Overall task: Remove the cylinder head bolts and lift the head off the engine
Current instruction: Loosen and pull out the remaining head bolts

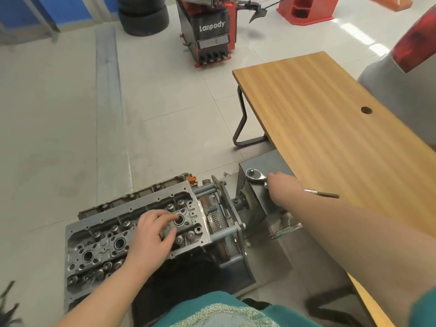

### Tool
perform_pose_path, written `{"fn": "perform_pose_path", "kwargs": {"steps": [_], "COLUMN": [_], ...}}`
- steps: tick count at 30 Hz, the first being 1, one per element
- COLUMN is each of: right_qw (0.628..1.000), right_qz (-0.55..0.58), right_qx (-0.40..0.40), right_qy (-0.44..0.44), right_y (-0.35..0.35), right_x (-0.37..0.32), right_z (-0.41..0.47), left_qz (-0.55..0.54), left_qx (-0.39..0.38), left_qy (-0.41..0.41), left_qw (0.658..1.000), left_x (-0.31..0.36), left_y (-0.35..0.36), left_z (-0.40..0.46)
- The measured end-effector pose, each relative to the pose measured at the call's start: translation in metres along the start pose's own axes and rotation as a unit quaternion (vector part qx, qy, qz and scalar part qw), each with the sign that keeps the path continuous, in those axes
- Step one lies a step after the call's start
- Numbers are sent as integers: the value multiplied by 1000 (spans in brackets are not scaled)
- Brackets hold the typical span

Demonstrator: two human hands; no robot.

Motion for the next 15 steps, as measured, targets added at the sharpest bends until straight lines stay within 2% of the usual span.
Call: {"fn": "perform_pose_path", "kwargs": {"steps": [4,8,11,15], "right_qw": [999,997,992,976], "right_qz": [-9,47,119,204], "right_qx": [-7,-14,23,65], "right_qy": [-43,-59,-35,45], "right_y": [4,-6,-19,-8], "right_x": [9,32,79,171], "right_z": [6,4,-9,-46], "left_qz": [-37,-77,-84,-63], "left_qx": [14,-31,-83,-181], "left_qy": [26,70,96,143], "left_qw": [999,994,988,971], "left_x": [57,119,156,208], "left_y": [6,25,51,108], "left_z": [11,28,38,44]}}
Point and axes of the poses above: each hand's wrist, its own z-axis towards the middle knuckle, its own y-axis out of the palm, x = y × z, the point moved 9 cm from there along z, towards the middle knuckle, and after that the axes turned 6 degrees about z, right-handed, at the moved point
